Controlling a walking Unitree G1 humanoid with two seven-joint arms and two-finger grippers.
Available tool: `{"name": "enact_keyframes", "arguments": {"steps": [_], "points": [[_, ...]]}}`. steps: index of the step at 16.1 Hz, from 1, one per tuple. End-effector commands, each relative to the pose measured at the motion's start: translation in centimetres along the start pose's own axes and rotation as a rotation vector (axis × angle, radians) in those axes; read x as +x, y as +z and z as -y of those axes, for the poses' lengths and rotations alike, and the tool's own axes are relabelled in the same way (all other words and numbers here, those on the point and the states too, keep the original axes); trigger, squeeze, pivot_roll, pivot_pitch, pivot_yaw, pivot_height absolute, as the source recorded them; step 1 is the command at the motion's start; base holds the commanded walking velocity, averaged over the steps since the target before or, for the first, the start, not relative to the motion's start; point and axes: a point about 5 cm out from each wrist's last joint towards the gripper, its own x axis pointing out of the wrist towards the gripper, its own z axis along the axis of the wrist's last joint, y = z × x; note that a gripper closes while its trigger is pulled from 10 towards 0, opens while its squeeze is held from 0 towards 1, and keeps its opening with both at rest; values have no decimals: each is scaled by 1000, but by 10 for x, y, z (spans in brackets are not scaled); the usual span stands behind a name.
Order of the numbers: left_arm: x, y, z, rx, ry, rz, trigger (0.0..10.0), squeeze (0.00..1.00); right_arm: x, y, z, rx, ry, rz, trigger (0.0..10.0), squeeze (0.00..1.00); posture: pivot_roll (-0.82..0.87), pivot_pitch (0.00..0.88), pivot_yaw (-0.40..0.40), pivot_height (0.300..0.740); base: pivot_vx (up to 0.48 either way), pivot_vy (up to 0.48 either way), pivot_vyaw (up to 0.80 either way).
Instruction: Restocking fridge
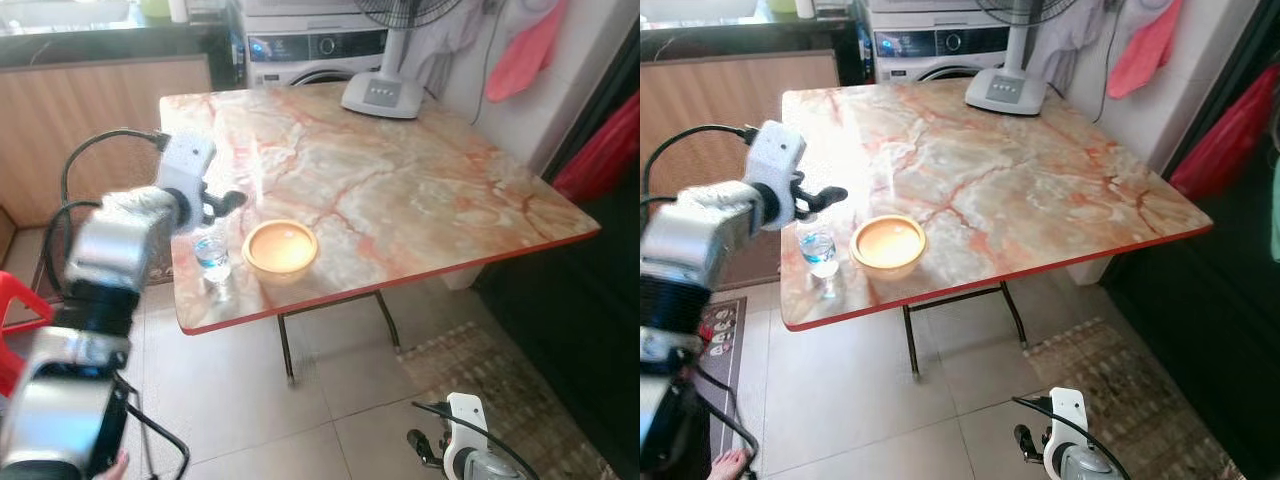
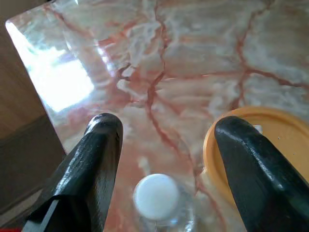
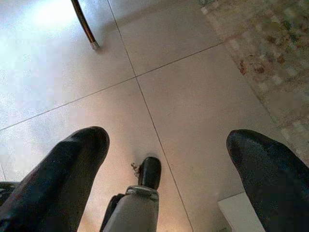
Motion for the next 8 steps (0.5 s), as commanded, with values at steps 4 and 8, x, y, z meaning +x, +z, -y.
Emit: {"name": "enact_keyframes", "arguments": {"steps": [4, 8], "points": [[-3, 5, -10, -30, -9, -46, 10000, 0, -1, 0, 2, -10, -4, -10, 10000, 0, 182, 0, -66, 740, 0, 0, 0], [-2, 7, -3, -2, -29, 12, 10000, 0, -1, 1, 3, -20, -1, -12, 10000, 0, 178, 0, -71, 740, 0, 0, 0]]}}
